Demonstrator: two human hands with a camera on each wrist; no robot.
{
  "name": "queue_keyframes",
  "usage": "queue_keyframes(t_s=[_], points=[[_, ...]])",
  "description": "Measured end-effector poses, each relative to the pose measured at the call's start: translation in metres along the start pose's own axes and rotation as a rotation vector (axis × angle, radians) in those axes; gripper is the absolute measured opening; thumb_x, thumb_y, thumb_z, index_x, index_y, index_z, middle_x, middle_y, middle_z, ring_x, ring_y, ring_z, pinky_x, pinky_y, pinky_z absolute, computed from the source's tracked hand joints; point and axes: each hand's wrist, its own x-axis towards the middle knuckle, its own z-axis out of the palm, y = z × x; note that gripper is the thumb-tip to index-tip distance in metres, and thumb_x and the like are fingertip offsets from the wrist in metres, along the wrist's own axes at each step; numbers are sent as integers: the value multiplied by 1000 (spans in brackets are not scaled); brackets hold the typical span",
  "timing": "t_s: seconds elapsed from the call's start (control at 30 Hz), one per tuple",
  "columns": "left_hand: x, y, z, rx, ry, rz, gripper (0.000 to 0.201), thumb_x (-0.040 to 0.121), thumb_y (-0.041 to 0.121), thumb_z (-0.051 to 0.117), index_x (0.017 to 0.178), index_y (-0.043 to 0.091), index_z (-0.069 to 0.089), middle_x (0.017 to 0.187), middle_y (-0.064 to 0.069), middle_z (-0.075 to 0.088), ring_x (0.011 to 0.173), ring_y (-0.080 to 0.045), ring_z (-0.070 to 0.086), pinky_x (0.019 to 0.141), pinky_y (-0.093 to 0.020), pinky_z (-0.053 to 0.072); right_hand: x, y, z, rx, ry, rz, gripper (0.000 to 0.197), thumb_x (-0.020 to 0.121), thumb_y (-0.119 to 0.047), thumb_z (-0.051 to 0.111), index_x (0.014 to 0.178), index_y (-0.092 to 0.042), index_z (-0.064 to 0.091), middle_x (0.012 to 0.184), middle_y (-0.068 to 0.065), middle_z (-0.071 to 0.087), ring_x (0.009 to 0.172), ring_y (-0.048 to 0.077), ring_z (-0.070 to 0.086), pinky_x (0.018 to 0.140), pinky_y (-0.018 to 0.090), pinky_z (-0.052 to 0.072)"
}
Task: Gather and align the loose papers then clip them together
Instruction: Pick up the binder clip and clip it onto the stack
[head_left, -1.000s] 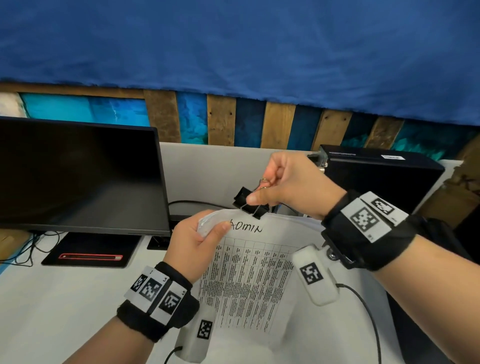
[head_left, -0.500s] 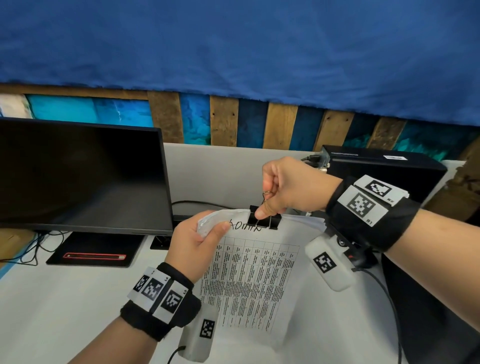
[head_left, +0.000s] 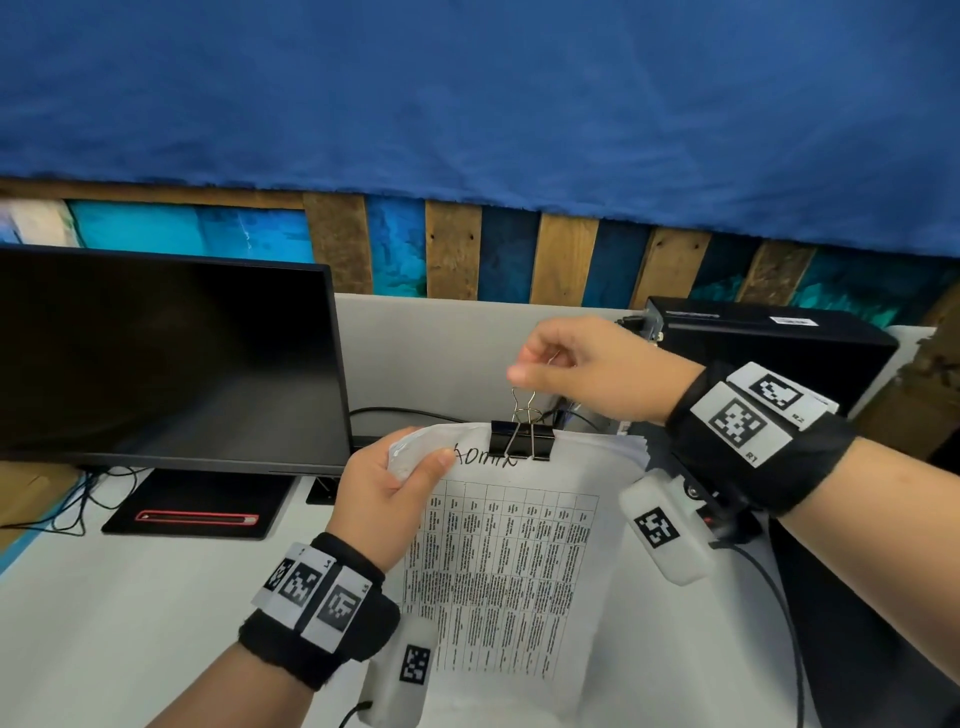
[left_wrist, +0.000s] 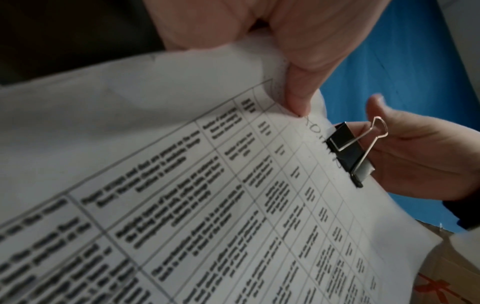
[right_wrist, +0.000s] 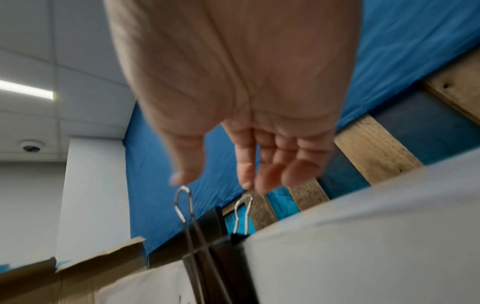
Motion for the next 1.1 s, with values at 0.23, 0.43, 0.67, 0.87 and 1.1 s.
queue_keyframes(t_s=[0.23,0.43,0.67,0.87,1.1], points=[[-3,-1,0,-5,29,-26,12,86,16,66,92,24,73,83,1,76,81,-12,71,76,-34,57,-12,7,10,-79,-135,-9,46,77,-44,71,113,-16,69,105,-3,73,95,8,68,92,32,54],[-7,-1,3,3,57,15,15,86,16,65,88,29,71,90,15,72,81,-5,68,66,-13,50,-19,1,25,-263,-210,-51,59,61,-58,76,106,-21,68,98,-5,73,90,12,68,83,36,55],[-10,3,10,-28,51,34,14,87,14,64,94,23,72,92,16,72,83,-1,68,67,-8,48,-10,6,45,-381,-151,-53,40,63,-43,82,78,-23,51,80,-3,62,74,18,57,61,33,45],[-4,4,7,-19,33,62,14,86,12,65,95,19,72,89,12,73,82,0,68,68,-8,48,-6,3,39,-405,-200,-13,41,65,-41,81,84,-24,49,90,0,64,84,22,61,72,40,52],[8,1,-29,-24,-194,-253,12,84,17,67,96,16,71,88,-4,78,83,-17,74,75,-30,58,-19,57,16,-51,-440,165,15,89,-30,61,82,-17,66,83,4,69,73,19,63,69,33,56]])
